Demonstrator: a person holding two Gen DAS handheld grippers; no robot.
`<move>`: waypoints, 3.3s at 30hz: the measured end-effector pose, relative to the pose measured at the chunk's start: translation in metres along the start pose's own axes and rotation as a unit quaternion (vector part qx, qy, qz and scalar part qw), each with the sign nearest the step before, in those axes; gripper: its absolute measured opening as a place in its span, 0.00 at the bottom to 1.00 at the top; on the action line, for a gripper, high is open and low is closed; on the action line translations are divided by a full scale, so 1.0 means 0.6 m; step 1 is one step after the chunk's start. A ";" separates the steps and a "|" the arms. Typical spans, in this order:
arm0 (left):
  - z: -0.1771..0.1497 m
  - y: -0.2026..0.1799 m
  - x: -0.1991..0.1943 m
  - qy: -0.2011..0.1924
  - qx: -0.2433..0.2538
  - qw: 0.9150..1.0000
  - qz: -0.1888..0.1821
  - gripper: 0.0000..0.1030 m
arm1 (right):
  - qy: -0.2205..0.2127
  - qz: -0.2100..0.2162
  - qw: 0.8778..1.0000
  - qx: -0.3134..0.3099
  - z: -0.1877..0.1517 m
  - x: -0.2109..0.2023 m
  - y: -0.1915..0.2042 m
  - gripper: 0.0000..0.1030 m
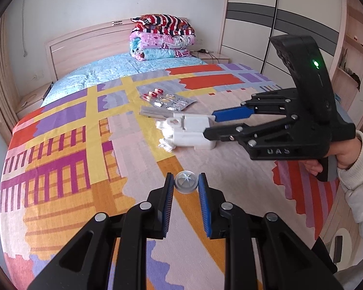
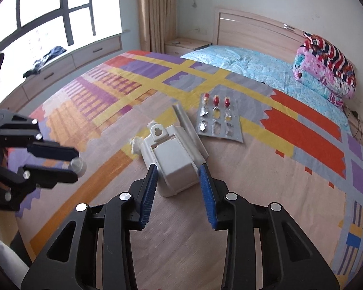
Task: Collect trash
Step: 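Grasp the clear round cap with the left tool while the right tool grasps the white plastic holder, then carry the clear cap and white holder down over the black trash bin, then open the left tool to drop the cap while the right tool drops the holder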
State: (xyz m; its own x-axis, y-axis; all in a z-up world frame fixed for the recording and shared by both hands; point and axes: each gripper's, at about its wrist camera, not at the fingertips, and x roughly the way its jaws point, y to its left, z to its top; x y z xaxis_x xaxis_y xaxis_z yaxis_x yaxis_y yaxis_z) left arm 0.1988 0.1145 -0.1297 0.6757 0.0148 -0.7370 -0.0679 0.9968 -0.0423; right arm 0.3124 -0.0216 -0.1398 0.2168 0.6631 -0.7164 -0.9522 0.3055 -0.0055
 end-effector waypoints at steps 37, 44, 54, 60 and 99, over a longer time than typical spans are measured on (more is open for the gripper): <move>-0.029 -0.021 -0.071 -0.012 -0.003 1.000 0.005 0.20 | -0.008 0.013 1.000 0.002 -0.045 -0.082 0.059 0.54; -0.058 -0.056 -0.102 -0.017 0.004 1.000 0.000 0.20 | -0.023 0.005 1.000 0.011 -0.082 -0.139 0.098 0.54; -0.117 -0.128 -0.149 -0.021 0.034 0.999 0.009 0.20 | -0.033 -0.006 0.999 0.032 -0.139 -0.201 0.146 0.54; -0.155 -0.159 -0.160 -0.011 0.042 0.999 0.002 0.20 | -0.025 -0.005 0.998 0.050 -0.191 -0.222 0.169 0.54; -0.393 -0.223 0.038 0.212 0.014 0.975 -0.062 0.20 | 0.173 0.010 0.980 0.099 -0.416 -0.049 0.266 0.54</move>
State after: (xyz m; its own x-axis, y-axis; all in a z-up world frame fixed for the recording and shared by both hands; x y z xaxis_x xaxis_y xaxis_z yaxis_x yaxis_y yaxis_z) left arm 0.0502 -0.0371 -0.3002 0.3121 -0.1336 -0.9406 0.0188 0.9907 -0.1344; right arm 0.1001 -0.1629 -0.2935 0.0806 0.4090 -0.9090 -0.8871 0.4453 0.1217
